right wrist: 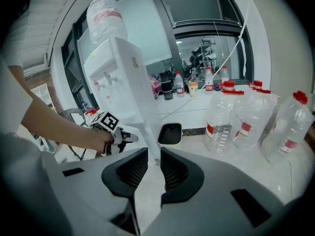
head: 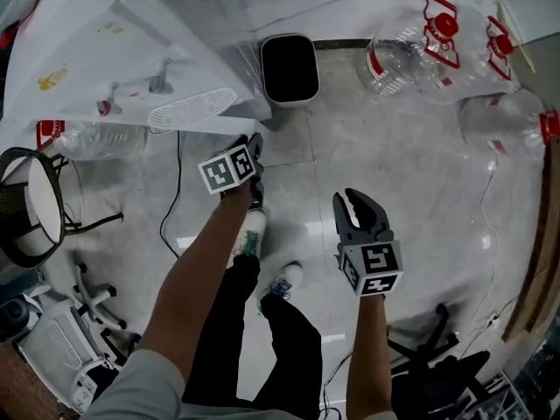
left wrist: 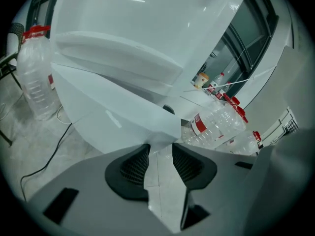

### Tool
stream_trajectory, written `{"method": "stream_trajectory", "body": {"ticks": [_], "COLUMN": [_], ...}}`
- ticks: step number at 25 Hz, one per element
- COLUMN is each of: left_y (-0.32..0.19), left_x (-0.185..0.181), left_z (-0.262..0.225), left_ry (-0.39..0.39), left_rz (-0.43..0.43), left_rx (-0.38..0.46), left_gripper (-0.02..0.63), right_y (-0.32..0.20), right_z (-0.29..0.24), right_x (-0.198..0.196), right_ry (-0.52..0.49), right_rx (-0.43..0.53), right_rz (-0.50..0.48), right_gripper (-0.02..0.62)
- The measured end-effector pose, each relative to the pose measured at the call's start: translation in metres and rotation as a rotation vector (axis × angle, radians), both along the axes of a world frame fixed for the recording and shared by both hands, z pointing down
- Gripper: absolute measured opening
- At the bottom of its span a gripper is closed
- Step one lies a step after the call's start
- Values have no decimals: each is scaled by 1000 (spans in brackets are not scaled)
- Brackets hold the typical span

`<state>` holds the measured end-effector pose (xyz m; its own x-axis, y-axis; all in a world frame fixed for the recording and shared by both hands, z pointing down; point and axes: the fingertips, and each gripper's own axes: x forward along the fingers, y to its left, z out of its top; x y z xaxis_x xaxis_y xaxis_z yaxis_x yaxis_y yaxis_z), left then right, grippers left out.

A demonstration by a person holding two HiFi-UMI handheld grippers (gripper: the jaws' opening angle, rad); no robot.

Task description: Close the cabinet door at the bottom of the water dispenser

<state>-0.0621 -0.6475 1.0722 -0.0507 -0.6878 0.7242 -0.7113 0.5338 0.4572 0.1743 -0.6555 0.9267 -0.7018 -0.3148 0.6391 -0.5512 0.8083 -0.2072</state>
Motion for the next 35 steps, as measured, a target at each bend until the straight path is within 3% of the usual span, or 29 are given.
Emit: {"method": "stream_trajectory", "body": {"ticks": [12,21,26,29,32,35], "left_y": [-56,-21,22,43,81,115], "left_x": [-21,-17,-17,-21,-34,-42], "left_z": [-2,-41,-115,-186,-271,-355], "left_ry": [-74,-96,-163,-194,-265,-377], "left_rz": [56,98,148,157,161,268], "left_rx": [57,37,62,131,180,214], "left_gripper": [167,167,167,166,112,72], "right_y": [1,8,14,16,29,42], "right_z": [23,-25,-105,-170,-230,-290], "right_x": [6,13,10,3,6,5], "right_ry": [20,20,1,-54,-79,-73], "right_rx": [-42,-8,77,127,162,201], "right_rz": [48,66,38,23,23,-2], "right_gripper": [107,106,107,100,74,53]}}
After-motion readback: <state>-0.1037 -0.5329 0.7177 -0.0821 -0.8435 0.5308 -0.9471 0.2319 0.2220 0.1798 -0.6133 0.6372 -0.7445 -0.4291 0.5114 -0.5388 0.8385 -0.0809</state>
